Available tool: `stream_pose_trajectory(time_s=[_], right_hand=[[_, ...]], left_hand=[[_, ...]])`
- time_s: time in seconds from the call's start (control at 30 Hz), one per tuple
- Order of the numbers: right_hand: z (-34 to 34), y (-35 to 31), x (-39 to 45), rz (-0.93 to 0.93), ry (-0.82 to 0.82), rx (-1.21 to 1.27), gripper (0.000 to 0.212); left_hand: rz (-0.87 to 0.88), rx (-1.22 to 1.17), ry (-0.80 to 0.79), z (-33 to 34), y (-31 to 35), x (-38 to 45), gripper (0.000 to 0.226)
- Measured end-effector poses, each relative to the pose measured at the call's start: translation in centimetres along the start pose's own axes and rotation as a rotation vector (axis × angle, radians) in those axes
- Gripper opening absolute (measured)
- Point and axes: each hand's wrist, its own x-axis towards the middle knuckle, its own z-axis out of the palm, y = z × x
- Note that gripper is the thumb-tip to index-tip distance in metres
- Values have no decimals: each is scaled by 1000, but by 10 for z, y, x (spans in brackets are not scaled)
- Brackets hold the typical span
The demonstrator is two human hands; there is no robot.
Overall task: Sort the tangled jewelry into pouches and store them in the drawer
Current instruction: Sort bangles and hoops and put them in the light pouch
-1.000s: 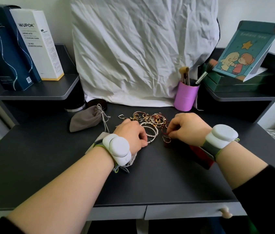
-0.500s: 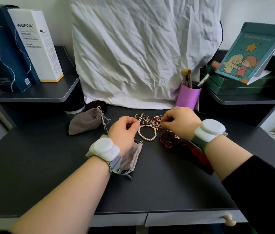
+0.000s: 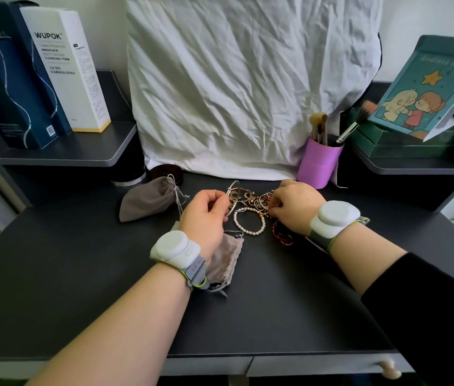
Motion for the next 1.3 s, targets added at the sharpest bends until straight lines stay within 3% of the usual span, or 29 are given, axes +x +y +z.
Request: stream_pose_trajectory(time_s=[0.1, 0.33, 0.63, 0.97, 1.3], right_hand=[[1, 1, -2, -10, -7, 18, 16], [-13, 2, -8, -23, 168, 162, 14], [-26, -9, -22, 8, 161, 592, 8], [-6, -30, -33, 149, 180, 995, 5], [-4, -35, -54, 246, 256, 1070, 9]], left_hand=[[-2, -19, 7, 1, -1, -1, 14], [-41, -88, 40, 2, 1, 0, 13], [-44, -90, 31, 2, 1, 0, 17], [-19, -201, -121, 0, 5, -4, 20], [-94, -258, -213, -4, 17, -12, 9]])
